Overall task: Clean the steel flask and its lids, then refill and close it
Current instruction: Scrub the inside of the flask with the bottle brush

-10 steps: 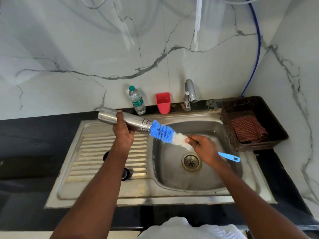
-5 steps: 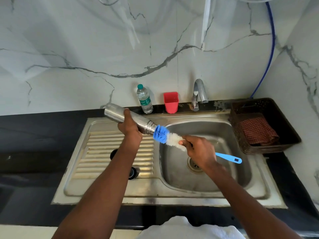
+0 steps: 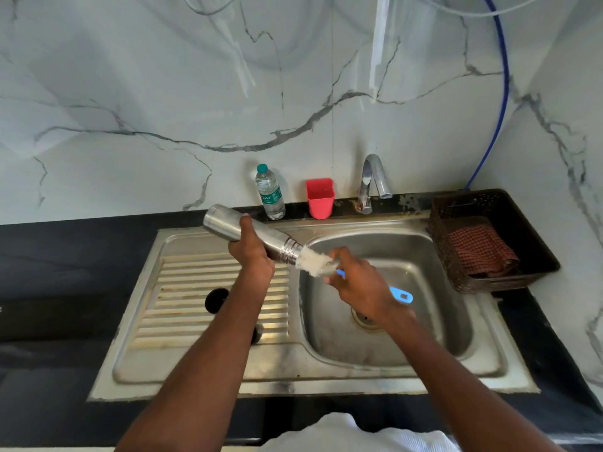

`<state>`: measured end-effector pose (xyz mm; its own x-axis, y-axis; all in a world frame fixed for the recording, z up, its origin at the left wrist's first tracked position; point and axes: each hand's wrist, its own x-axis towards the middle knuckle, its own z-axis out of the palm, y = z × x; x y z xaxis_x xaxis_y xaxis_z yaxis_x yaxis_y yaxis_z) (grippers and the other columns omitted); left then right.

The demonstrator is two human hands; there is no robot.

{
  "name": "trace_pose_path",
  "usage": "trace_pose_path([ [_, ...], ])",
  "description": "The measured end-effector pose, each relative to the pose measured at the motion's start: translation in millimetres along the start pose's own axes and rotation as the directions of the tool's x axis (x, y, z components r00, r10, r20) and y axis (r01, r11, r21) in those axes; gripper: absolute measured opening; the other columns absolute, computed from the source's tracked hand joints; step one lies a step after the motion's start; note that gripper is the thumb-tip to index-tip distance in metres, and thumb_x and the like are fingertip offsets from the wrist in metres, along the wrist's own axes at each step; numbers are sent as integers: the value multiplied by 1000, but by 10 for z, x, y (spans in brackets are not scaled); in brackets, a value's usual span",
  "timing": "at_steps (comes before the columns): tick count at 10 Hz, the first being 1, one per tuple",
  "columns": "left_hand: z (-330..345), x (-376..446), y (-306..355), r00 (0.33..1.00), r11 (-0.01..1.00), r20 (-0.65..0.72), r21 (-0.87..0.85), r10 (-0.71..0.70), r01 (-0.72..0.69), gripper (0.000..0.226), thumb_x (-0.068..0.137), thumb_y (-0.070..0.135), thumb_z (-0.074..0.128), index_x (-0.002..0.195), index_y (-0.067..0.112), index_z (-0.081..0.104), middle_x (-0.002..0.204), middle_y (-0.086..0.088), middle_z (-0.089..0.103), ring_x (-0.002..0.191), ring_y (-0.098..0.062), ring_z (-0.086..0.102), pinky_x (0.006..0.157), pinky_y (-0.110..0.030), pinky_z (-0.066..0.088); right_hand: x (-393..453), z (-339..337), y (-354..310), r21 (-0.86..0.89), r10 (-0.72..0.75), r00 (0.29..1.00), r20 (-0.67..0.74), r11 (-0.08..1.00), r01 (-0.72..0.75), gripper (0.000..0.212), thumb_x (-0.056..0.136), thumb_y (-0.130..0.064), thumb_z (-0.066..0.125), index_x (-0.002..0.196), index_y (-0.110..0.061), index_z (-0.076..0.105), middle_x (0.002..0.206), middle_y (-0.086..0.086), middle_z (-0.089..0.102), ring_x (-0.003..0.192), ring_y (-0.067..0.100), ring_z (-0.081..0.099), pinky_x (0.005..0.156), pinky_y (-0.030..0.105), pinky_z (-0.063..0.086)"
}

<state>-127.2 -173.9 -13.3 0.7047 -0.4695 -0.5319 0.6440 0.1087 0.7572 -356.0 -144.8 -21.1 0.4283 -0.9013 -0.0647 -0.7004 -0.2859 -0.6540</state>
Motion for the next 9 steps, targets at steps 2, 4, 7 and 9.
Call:
trace_pose_path([
  [2, -43, -42, -64, 999, 999, -25, -36, -39, 38, 53, 91, 37, 80, 129, 13, 53, 113, -11, 70, 92, -27, 73, 86, -50, 63, -107, 53, -24, -218, 32, 965, -262, 972, -92, 13, 101, -30, 55, 97, -24, 67, 94, -2, 72, 89, 32, 66, 65, 34, 41],
  [4, -17, -131, -280, 992, 999, 123, 39, 5, -10, 40, 92, 34, 78, 121, 12, 63, 103, -11, 73, 89, -28, 75, 77, -43, 65, 95, 48, -189, 468, 206, 961, 185, 841, -270, 27, 102, -29, 62, 79, -23, 74, 54, -9, 54, 51, 9, 47, 50, 22, 36],
  [7, 11, -156, -236, 998, 994, 23, -93, -63, 65, 50, 89, 37, 79, 125, 6, 63, 103, -12, 72, 84, -27, 74, 71, -40, 64, 44, 16, -244, 139, 325, 934, 147, 928, -345, 21, 98, -33, 49, 89, -22, 65, 71, -3, 61, 61, 22, 57, 51, 27, 39],
  [9, -135, -32, -216, 997, 996, 80, -86, 10, -3, 51, 87, 38, 79, 126, 9, 66, 102, -11, 73, 95, -30, 74, 88, -51, 64, 50, -124, -115, 404, 246, 898, 366, 827, -391, 30, 102, -46, 57, 93, -20, 69, 55, -5, 55, 43, 11, 44, 45, 25, 35],
])
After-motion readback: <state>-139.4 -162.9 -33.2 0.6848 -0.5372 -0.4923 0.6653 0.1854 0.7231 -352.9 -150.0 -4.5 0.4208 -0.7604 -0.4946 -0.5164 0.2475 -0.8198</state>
